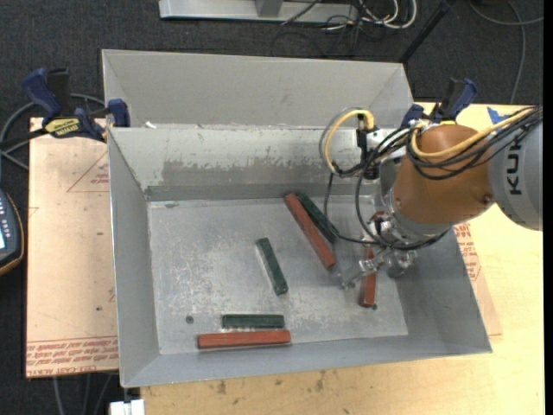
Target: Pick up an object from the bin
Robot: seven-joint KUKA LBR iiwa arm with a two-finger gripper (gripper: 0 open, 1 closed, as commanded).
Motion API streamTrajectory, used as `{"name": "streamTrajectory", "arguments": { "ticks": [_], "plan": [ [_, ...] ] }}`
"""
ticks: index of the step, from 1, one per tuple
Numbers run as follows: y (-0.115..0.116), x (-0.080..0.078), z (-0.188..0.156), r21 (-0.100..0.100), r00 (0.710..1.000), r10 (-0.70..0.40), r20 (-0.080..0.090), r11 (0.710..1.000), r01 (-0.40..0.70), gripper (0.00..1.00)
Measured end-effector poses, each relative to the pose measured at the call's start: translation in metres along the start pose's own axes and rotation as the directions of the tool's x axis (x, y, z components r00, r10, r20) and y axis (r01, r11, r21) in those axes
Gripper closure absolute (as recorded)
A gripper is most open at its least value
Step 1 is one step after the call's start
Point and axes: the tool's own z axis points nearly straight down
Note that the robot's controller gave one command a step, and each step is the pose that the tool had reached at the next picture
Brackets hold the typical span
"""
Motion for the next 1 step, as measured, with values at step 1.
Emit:
{"name": "streamTrajectory", "arguments": {
  "ticks": [1],
  "plan": [
    [0.0003,0.0027,-0.0002,0.000,1.000,0.000,-0.005,1.000,0.000,1.00]
  ]
}}
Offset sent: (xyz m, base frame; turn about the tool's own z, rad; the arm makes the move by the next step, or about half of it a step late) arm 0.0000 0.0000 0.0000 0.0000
